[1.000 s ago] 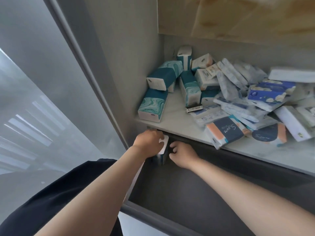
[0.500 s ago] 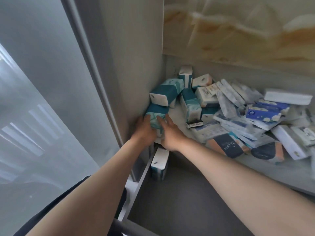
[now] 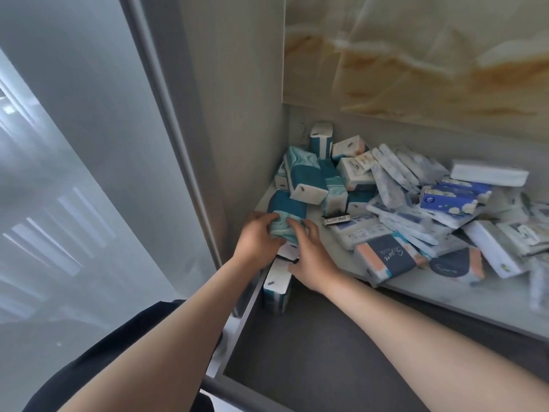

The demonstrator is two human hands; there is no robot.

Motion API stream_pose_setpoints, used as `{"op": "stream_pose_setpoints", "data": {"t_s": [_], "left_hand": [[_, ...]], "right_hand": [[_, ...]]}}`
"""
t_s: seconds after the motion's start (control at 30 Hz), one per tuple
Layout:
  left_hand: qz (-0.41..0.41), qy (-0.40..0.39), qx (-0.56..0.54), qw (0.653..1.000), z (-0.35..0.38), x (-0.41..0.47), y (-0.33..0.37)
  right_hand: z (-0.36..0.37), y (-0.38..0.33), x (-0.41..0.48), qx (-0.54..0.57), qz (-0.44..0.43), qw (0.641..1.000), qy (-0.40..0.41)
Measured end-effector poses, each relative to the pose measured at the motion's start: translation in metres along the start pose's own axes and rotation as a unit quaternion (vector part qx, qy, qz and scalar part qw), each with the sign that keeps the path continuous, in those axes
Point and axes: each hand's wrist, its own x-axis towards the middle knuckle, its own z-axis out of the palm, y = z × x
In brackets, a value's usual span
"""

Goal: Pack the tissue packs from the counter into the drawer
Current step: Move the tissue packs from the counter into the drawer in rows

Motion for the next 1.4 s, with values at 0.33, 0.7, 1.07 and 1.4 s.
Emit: {"op": "stream_pose_setpoints", "data": {"t_s": [0.33, 0.7, 1.07, 1.4], "left_hand": [[0.173, -0.078, 0.004, 0.982, -0.016, -0.025, 0.029], [0.124, -0.135, 0.043, 0.982, -0.013, -0.043, 0.043], [0.08, -0.303, 0.278, 0.908, 0.03, -0.033, -0.004], [0.094, -0.255, 0.312, 0.91, 0.061, -0.034, -0.056]], "right_hand": [[-0.053, -0.017, -0.022, 0.059, 0.047, 0.99, 0.121], [-0.094, -0.021, -0.053, 0.173, 0.057, 0.973, -0.142], [-0.045, 0.028, -0.068, -0.096, 0.114, 0.971, -0.189], [0.049, 0.061, -0.05, 0.012, 0.265, 0.963, -0.059]]}}
